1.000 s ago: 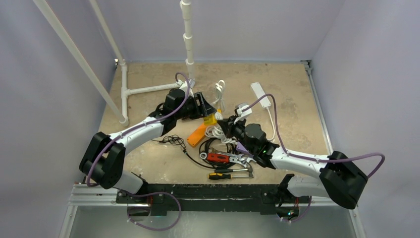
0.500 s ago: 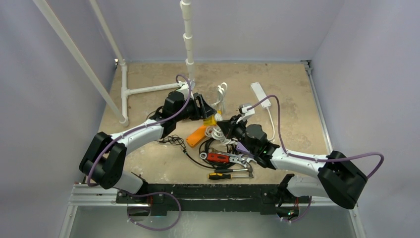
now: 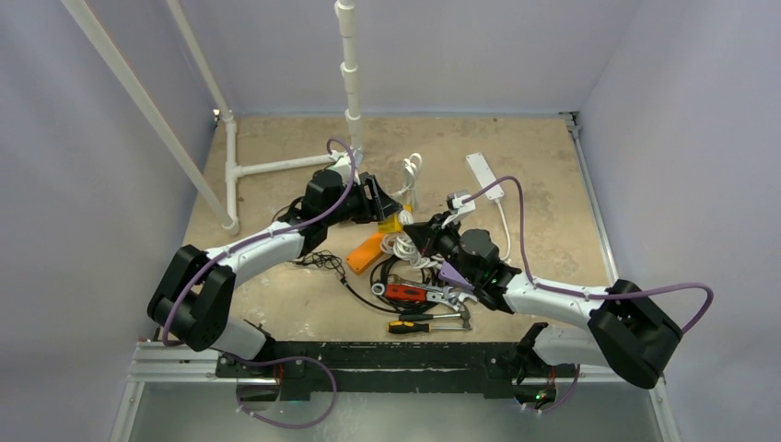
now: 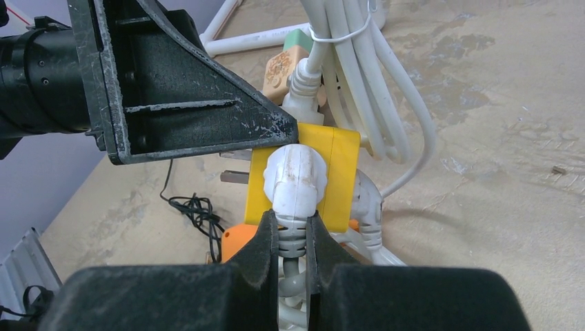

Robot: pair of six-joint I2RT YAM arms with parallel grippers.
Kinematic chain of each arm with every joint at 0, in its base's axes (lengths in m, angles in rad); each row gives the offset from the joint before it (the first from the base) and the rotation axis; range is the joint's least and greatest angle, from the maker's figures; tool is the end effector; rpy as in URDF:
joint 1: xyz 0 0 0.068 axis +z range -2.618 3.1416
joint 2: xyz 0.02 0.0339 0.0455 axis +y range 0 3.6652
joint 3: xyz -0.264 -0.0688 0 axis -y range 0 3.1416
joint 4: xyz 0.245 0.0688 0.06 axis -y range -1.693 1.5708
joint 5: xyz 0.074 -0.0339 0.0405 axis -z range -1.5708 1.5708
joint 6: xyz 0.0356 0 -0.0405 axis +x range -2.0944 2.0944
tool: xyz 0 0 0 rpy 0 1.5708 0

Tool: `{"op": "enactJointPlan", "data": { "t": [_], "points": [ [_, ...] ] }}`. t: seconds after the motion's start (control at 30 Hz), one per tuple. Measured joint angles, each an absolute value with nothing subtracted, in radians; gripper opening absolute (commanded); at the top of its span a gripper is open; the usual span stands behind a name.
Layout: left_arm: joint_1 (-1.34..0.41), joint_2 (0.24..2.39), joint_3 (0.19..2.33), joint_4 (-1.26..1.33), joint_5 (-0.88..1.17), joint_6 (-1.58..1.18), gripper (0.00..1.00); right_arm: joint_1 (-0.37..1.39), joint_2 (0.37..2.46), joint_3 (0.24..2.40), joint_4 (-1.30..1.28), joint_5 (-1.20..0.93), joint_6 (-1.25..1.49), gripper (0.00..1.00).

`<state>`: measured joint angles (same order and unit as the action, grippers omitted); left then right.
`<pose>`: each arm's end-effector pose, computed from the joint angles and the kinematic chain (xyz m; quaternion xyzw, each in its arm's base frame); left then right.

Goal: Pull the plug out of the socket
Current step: Remove the plug from the socket.

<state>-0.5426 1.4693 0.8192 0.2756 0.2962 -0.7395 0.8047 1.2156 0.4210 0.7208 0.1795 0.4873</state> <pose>0.2731 -0.1768 0.2361 0.0024 0.8215 -0.4308 0.3735 0.1789 0.1767 0.2202 -0.0551 0.7302 0.3556 0.5808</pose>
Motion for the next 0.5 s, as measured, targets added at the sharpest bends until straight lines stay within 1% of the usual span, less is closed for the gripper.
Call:
{"op": "enactJointPlan", "data": {
  "t": [0.23, 0.5],
  "points": [
    [-0.53, 1.469, 0.819, 0.27, 0.313, -0.74, 0.0, 0.825, 1.216, 0.421, 0.724, 0.2, 0.469, 0.0],
    [-0.512, 1.469, 0.819, 0.25, 0.352, -0.74, 0.0, 0.917, 1.228, 0.431, 0.718, 0.334, 0.423, 0.0]
  ]
}}
